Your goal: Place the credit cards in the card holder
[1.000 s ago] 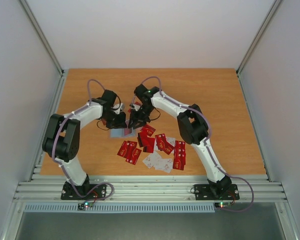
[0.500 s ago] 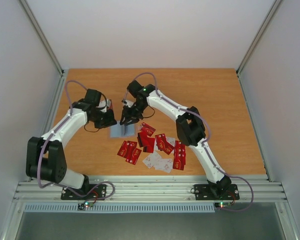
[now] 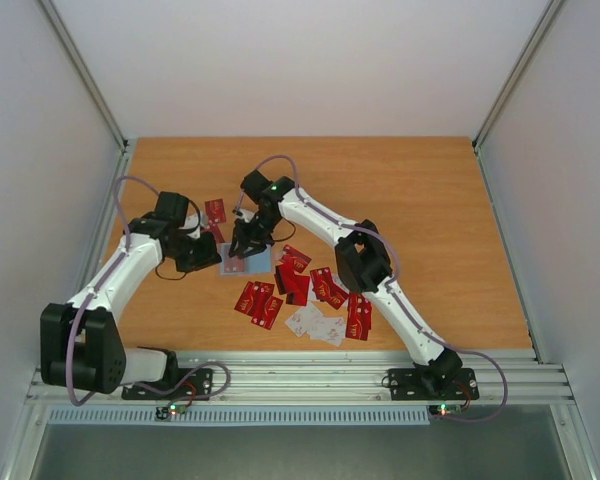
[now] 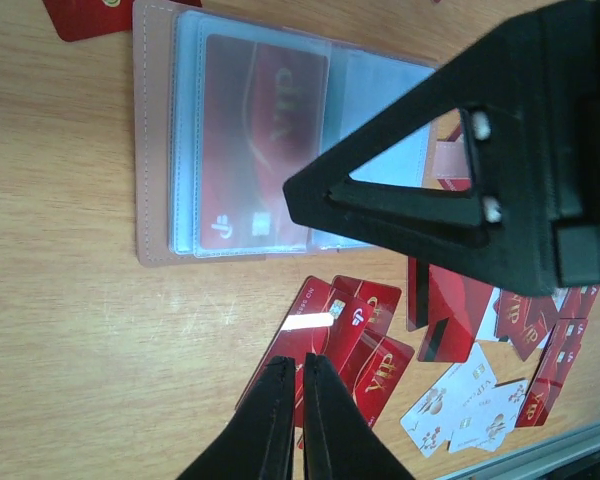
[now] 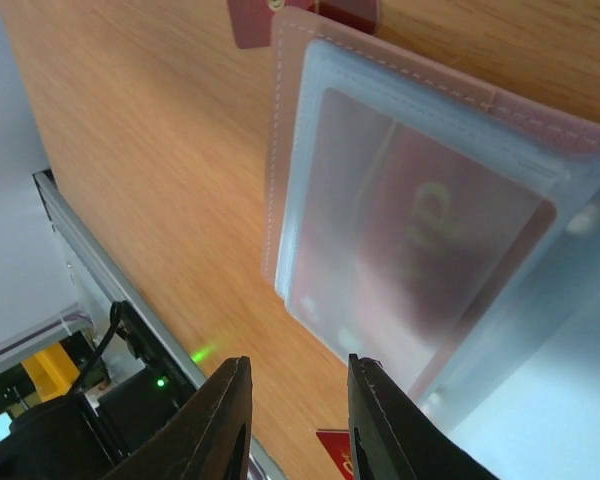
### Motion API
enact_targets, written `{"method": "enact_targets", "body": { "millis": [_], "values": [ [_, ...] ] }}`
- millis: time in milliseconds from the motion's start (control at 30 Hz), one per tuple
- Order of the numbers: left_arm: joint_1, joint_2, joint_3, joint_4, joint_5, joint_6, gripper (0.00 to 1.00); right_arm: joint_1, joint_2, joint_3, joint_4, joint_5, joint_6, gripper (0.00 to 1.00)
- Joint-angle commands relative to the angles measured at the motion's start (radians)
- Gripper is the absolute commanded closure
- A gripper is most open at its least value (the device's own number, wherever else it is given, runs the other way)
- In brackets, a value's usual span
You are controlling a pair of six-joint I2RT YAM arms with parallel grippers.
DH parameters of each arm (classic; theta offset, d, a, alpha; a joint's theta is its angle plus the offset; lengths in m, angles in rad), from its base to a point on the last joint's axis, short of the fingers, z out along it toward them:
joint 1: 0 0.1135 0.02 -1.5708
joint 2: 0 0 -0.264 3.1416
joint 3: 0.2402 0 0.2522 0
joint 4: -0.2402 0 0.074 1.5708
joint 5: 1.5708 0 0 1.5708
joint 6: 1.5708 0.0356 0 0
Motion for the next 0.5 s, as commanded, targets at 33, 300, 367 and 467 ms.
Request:
{"method": "enact_targets", "body": {
  "millis": [33,300,367,467],
  "values": [
    [0.009,-0.034,0.001,-0.024,-0.005,0.012,0.93,0.007,0.029,0.062,-0.009,-0.019,0.032,0.72],
    [0.01,-0.055,0.013,-0.059,0.021,0.034,0.9,-0.02,-0.124,0.026,-0.021,0.063,-0.044,0.71],
    [0.002,-0.052,0.016,-0.094,0.019,0.025,0.88,-0.025,-0.198,-0.052,-0.013,0.103,-0.073,0.7],
    [-0.034,-0.069,0.023,-0.149,-0.009,0.034,0.85,-0.032,-0.351,-0.276,0.051,0.149,-0.063,0.69]
  ]
}}
